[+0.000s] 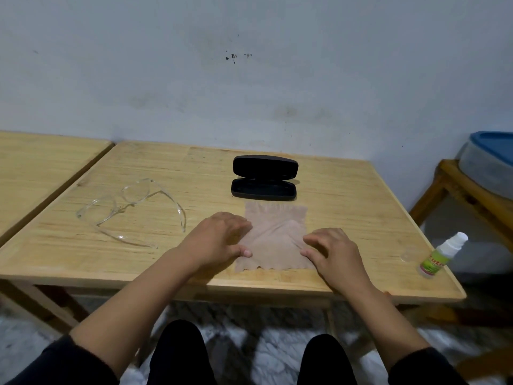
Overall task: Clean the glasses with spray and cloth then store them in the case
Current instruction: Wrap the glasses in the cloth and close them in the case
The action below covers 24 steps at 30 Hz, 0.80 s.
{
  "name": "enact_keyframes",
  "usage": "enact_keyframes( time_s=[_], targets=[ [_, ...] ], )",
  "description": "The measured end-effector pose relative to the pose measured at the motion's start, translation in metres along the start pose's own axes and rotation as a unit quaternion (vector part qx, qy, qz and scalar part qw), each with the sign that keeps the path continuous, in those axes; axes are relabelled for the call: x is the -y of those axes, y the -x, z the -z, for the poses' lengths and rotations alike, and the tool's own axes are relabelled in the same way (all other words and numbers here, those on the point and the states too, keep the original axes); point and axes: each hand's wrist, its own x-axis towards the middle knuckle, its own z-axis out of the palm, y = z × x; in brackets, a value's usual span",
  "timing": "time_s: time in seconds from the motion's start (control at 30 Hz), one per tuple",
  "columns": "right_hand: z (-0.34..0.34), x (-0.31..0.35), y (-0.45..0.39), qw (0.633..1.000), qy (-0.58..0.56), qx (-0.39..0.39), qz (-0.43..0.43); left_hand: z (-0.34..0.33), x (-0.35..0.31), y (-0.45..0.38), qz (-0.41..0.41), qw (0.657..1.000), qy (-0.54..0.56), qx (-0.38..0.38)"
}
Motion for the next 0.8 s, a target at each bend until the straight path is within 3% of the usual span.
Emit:
enact_keyframes(
  time_s=[0.3, 0.63, 0.8],
  targets=[
    [0.01, 0.01, 0.01, 1.0, 0.011, 0.021, 0.004, 0.004, -0.003, 0.02, 0.002, 1.0, 0.01, 0.011],
    [0.014, 0.014, -0.013, 0.988, 0.033, 0.151, -0.032, 0.01, -0.007, 0.02, 0.01, 0.998, -0.01, 0.061],
    [0.02, 0.014, -0.007, 0.991, 0.056, 0.117, -0.042, 0.012, -0.003, 0.021, 0.026, 0.998, 0.028, 0.056]
  ],
)
